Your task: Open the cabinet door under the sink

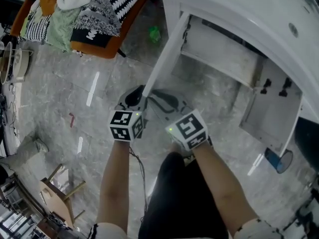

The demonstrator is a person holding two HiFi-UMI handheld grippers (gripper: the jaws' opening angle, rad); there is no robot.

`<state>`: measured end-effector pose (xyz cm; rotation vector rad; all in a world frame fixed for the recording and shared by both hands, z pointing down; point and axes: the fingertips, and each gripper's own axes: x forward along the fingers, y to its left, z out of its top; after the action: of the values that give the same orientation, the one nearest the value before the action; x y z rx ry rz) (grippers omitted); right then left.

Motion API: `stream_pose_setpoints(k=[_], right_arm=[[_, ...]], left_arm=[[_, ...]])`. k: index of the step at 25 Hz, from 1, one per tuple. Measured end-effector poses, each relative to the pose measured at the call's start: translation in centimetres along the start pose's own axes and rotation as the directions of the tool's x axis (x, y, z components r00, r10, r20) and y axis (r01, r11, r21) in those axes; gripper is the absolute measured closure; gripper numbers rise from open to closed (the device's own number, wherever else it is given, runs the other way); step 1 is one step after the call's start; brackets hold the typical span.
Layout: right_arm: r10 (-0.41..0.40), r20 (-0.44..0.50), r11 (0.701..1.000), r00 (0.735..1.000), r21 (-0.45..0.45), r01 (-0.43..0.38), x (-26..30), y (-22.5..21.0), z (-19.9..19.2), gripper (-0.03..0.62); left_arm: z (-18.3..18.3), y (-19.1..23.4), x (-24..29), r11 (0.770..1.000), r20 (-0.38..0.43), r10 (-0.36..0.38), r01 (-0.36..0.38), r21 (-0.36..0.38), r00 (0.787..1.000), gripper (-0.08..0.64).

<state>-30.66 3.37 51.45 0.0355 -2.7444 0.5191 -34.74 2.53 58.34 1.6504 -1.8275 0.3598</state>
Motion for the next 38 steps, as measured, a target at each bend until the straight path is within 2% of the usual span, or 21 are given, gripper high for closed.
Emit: stream_pose_setpoints(k=[8,14,20,24,32,38], right_arm=[[-0.01,-0.006,1.0,1.0,-0.003,0.01,-0.1,0.0,0.0,0.506],[-0.037,-0.029,0.999,0.999,-0.003,0.036,-0.6,0.0,-0.2,0.506],[-0.067,-0.063,0.998,0.996,-0.005,0.067,-1.8,0.2,-0.3,0.506],[-0.089,-0.072,0.996,0.993,-0.012,0.089,-2.7,0.1,0.0,0.506],[-0.153,-0.084,0.988,0.985,-0.013,0.152,-6.2,0.4,1.3,0.506],[-0.244,-0.084,0.969,0.966,0.025,0.246,-10.1,0.1,2.3,0.569]], left_arm=[[-0.1,0.0,0.0,1.0,-0.005,-0.002,0.003,0.014,1.0,0.511],[-0.2,0.4,-0.2,0.999,-0.023,0.029,-0.028,0.024,0.999,0.449],[-1.0,1.7,-1.6,0.993,-0.045,0.107,-0.109,-0.04,0.993,0.428],[-0.8,1.6,-3.0,0.991,-0.048,0.118,-0.12,-0.056,0.992,0.43],[0.5,-1.9,-6.1,0.99,-0.037,0.109,-0.112,-0.086,0.993,0.438],[1.7,-6.1,-7.9,0.989,-0.027,0.091,-0.093,-0.118,0.996,0.516]])
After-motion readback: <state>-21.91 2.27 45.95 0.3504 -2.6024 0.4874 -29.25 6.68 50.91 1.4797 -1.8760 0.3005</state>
